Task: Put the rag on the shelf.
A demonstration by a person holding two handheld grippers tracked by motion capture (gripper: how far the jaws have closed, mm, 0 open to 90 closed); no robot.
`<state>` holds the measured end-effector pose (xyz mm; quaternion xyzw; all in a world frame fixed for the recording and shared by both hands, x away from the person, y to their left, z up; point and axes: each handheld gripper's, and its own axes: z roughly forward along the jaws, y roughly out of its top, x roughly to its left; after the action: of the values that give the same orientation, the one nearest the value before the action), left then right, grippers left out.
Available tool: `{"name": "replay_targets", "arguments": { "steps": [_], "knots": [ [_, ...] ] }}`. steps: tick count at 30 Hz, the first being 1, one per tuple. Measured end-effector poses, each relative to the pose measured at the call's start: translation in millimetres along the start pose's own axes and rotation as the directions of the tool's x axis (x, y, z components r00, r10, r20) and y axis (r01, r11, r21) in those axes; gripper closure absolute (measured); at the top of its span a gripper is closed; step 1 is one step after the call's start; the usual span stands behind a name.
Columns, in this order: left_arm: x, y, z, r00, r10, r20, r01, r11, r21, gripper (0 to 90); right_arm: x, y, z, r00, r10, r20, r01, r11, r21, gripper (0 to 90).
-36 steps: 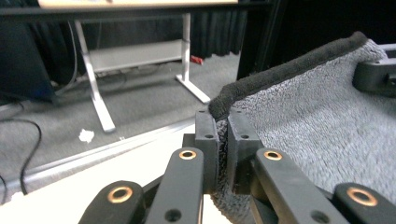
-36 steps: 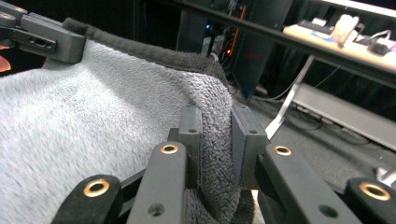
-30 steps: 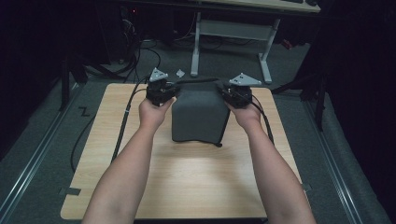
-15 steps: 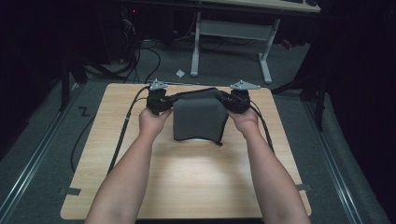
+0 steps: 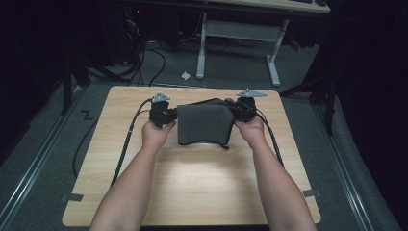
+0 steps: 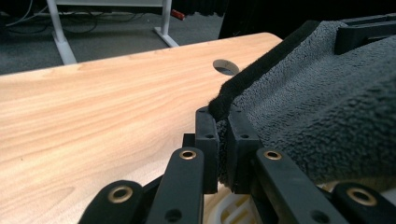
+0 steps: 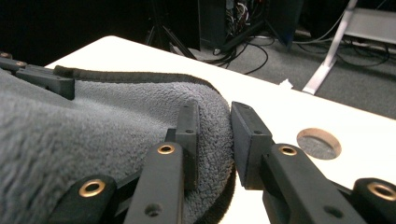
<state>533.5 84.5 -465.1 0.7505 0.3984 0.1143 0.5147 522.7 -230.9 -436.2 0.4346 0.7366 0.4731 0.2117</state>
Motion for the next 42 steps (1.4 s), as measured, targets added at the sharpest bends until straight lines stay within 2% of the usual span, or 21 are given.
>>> {"name": "replay_targets", "arguments": {
  "steps": [5,8,14,17,20,22,25,29,35,39,42],
  "knots": [
    [1.0,-9.9,3.0,0.9996,-0.02,0.018,0.019,0.9997,0.014,85.1,-2.9,-8.3,2.7,0.9995,0.03,-0.006,-0.03,0.999,0.011,72.5],
    [-1.4,-13.2,5.1,0.9996,-0.013,0.026,0.012,0.9993,0.037,84.9,-5.5,-13.2,3.5,0.9987,0.051,-0.007,-0.051,0.999,0.015,70.1],
    [-4.3,-13.7,3.7,0.9991,-0.019,0.038,0.017,0.9988,0.045,82.7,-11.5,-17.5,2.5,0.9946,0.102,0.017,-0.102,0.995,0.01,55.5],
    [-4.6,-12.4,2.3,0.999,-0.026,0.035,0.025,0.9989,0.041,78.4,-13.1,-15.5,-0.6,0.9943,0.096,0.047,-0.096,0.995,0.001,51.0],
    [-5.5,-12.0,1.9,0.9991,-0.026,0.034,0.025,0.9988,0.042,77.9,-14.4,-12.1,-3.9,0.9927,0.089,0.082,-0.089,0.996,-0.011,47.2],
    [-6.2,-11.9,1.9,0.9992,-0.023,0.032,0.022,0.9989,0.041,78.4,-16.5,-9.4,-7.0,0.9916,0.094,0.089,-0.092,0.995,-0.025,45.4],
    [-6.8,-11.6,1.7,0.9994,-0.021,0.027,0.02,0.9988,0.044,78.3,-18.2,-5.9,-11.2,0.9908,0.09,0.101,-0.086,0.995,-0.041,44.4],
    [-6.8,-10.8,0.3,0.9997,-0.016,0.017,0.015,0.9988,0.046,76.3,-18.6,-2.6,-17.2,0.9886,0.06,0.138,-0.052,0.997,-0.061,44.2],
    [-4.1,-6.3,-6.1,0.9992,-0.041,0.003,0.041,0.9991,0.015,60.3,-22.7,-0.8,-23.0,0.9867,0.051,0.154,-0.044,0.998,-0.047,44.2],
    [-3.1,-3.3,-10.3,0.9987,-0.045,-0.026,0.045,0.999,-0.004,50.9,-22.6,-1.8,-24.4,0.9862,0.045,0.159,-0.038,0.998,-0.041,44.2],
    [-3.1,-1.2,-13.9,0.9981,-0.033,-0.053,0.033,0.9994,-0.012,46.1,-22.2,-2.7,-25.5,0.9844,0.035,0.173,-0.028,0.999,-0.042,44.2]
  ]
}}
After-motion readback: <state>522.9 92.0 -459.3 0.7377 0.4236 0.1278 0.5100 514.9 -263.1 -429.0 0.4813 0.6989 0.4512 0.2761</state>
